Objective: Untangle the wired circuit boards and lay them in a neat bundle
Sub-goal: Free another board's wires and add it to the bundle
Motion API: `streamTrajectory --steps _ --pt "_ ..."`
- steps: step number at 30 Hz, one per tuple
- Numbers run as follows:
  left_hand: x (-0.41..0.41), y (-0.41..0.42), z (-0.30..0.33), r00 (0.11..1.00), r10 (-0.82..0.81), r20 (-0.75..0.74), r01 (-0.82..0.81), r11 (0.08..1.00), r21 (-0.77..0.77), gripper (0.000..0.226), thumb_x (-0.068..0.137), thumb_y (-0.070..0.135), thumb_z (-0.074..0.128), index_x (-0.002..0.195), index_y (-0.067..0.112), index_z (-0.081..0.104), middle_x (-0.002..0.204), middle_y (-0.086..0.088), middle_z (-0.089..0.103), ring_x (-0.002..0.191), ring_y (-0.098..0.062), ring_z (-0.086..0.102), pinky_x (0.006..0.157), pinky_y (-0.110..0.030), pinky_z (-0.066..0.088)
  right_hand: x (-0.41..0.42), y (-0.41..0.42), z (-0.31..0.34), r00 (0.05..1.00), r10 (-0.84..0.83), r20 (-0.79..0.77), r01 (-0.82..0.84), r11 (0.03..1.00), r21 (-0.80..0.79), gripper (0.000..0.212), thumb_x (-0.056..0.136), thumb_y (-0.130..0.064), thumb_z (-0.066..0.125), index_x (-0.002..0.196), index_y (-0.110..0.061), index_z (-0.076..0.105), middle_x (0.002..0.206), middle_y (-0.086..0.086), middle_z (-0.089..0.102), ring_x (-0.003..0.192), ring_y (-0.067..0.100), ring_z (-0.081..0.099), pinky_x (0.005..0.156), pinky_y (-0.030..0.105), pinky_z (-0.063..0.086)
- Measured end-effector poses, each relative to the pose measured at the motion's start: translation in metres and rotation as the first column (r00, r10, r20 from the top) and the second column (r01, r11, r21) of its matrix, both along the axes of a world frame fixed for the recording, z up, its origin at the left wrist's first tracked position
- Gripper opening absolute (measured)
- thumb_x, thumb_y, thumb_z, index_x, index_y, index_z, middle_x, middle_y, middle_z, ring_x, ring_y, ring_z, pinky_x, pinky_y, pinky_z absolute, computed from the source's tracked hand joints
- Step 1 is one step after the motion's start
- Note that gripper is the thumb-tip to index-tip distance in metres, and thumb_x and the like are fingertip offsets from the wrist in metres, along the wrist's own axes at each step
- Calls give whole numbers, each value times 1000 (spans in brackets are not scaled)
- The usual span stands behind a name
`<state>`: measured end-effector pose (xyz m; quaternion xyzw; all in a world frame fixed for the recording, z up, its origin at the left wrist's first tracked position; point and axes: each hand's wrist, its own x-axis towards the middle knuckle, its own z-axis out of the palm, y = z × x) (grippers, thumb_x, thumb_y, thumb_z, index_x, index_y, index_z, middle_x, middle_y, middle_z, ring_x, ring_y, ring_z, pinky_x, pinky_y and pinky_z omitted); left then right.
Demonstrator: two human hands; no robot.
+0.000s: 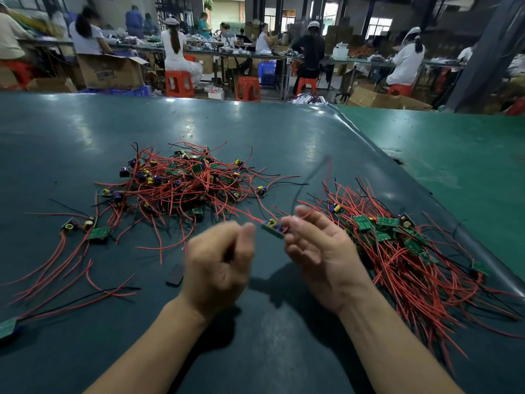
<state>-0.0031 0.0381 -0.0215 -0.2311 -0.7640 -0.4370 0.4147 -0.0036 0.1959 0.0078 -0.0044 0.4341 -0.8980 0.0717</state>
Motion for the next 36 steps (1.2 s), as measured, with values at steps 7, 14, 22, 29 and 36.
streamTrajectory --steps 7,14,22,29,36 --pt "2 18 1 707 -485 514 320 868 379 24 91 43 50 87 23 62 53 13 58 41 3 44 44 -8 34 1 1 3 993 72 91 -50 973 -225 17 66 -4 67 80 -8 76 72 6 70 52 7 62 46 13 50" --pt "-1 17 12 523 -754 398 155 544 825 8 69 22 70 76 21 74 68 2 62 48 -11 45 41 -21 38 2 -6 -3 988 -151 11 147 972 184 3 63 -15 75 66 -16 75 72 6 73 49 12 63 41 17 46" --pt "-3 15 10 535 -751 388 110 516 849 29 68 4 67 96 7 65 81 -4 71 75 -13 67 70 -23 58 1 -5 -5 980 -198 -17 198 977 82 10 64 -12 76 74 -14 74 75 7 70 64 14 66 57 20 54" --pt "-1 14 9 594 -715 367 149 547 824 33 62 0 70 94 5 66 86 -8 74 82 -16 70 75 -23 57 4 -15 -8 987 -159 -23 160 963 217 16 82 -8 70 68 -13 74 73 8 72 59 14 64 53 20 52" --pt "-3 11 14 507 -820 268 15 319 948 26 64 -3 67 79 14 78 93 -9 75 78 -14 71 70 -20 58 6 -12 -7 972 -195 -131 221 946 237 9 80 -9 75 76 -17 78 73 6 71 59 15 65 48 22 49"
